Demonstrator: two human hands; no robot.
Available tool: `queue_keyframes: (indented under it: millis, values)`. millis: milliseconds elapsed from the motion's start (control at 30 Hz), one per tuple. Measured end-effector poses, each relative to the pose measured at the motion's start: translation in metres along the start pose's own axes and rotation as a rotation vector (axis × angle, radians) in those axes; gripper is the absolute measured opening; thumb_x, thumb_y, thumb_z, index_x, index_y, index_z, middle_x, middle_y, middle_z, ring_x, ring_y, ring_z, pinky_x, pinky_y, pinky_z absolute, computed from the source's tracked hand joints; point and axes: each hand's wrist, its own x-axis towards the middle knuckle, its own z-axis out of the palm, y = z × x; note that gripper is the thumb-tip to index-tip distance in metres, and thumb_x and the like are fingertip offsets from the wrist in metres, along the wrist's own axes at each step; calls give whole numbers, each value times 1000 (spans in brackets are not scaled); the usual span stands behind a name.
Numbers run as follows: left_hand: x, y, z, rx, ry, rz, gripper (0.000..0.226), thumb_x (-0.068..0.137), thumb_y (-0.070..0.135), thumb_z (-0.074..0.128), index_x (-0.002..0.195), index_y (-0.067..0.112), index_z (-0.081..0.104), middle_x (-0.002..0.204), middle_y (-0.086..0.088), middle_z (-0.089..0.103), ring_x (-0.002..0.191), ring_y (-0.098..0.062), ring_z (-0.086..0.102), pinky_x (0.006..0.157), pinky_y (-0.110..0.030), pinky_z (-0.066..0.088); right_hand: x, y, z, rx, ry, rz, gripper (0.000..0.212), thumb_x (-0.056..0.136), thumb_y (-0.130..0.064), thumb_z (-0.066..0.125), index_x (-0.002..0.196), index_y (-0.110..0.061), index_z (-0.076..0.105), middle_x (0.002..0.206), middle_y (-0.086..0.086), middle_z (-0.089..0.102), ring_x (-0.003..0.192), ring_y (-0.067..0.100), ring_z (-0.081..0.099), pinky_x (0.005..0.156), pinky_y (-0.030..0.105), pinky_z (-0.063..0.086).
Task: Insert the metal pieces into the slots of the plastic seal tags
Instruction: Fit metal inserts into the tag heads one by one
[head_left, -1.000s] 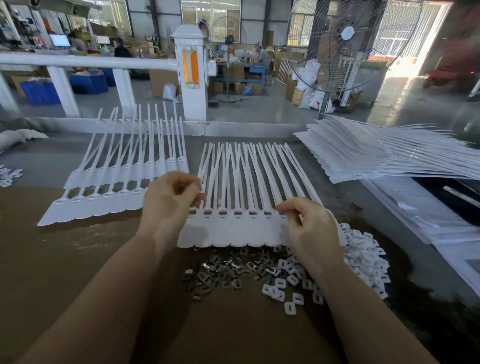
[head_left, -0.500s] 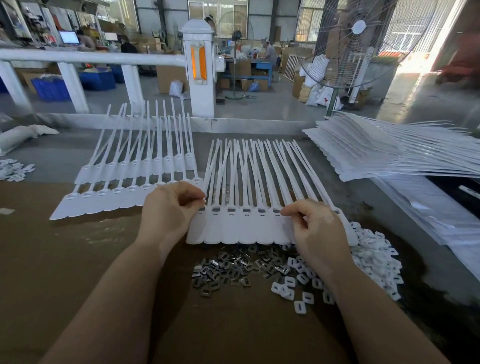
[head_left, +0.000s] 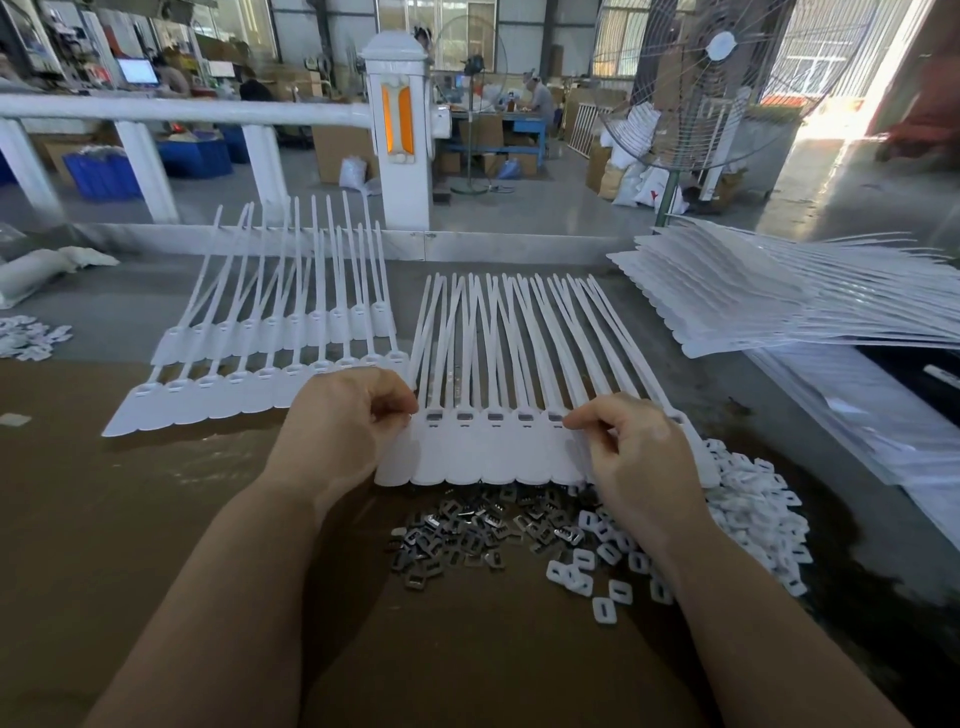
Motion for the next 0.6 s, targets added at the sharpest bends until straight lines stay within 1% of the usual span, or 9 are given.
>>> queue_keyframes:
  millis: [100, 167, 233, 267, 333, 433, 500, 600]
  values:
    - [0, -1, -1, 11, -5, 8, 14, 82, 5, 68, 87, 18, 73, 79, 10, 68, 77, 2, 60, 68, 2, 40, 0, -1, 0, -13, -6, 6, 20, 86, 2, 55, 86, -10, 71, 87, -1, 68, 87, 14, 57, 81, 26, 45]
    - [0, -2, -1, -31, -3, -9, 12, 83, 9, 69, 90, 17, 73, 85, 6, 71, 82, -3, 63, 77, -6, 43, 0, -1, -1, -13, -11, 10, 20, 86, 2, 55, 86, -10, 71, 87, 0, 68, 87, 15, 58, 81, 29, 47]
    - [0, -3, -2, -101, -9, -51, 13, 83, 10, 69, 93, 18, 72, 89, 5, 71, 87, -5, 64, 84, -16, 47, 0, -1, -1, -12, -16, 10, 20, 87, 2, 55, 87, -10, 71, 87, -1, 67, 87, 16, 58, 81, 30, 48]
    - [1, -4, -2, -129, -13, -71, 15, 82, 9, 69, 94, 18, 71, 91, 4, 71, 88, -5, 63, 85, -18, 47, 0, -1, -1, -16, -19, 10, 20, 87, 1, 55, 87, -11, 71, 87, -1, 67, 87, 16, 58, 81, 30, 48]
    - [2, -6, -2, -159, -18, -93, 16, 81, 8, 70, 92, 20, 70, 91, 4, 71, 88, -5, 63, 84, -17, 47, 0, 0, -1, -28, -24, 9, 20, 87, 1, 55, 86, -11, 71, 87, -2, 67, 89, 15, 57, 83, 28, 47]
    - [3, -8, -1, -185, -25, -115, 18, 79, 7, 72, 90, 22, 70, 89, 5, 71, 88, -7, 64, 84, -19, 47, 1, 1, 0, -34, -28, 9, 20, 87, 1, 55, 86, -11, 71, 87, -1, 67, 91, 15, 56, 83, 26, 44]
    - [4, -10, 0, -169, -28, -127, 17, 78, 10, 74, 88, 23, 70, 87, 7, 70, 86, -7, 63, 80, -17, 46, 1, 1, 0, -38, -29, 8, 20, 87, 1, 56, 85, -10, 71, 87, -1, 68, 90, 13, 55, 83, 23, 43]
    - [6, -13, 1, -135, -23, -147, 14, 78, 17, 75, 79, 29, 69, 86, 10, 67, 83, -5, 59, 72, -13, 42, 0, 2, 0, -46, -32, 7, 20, 87, 1, 55, 85, -11, 71, 87, -1, 67, 89, 11, 54, 81, 21, 40]
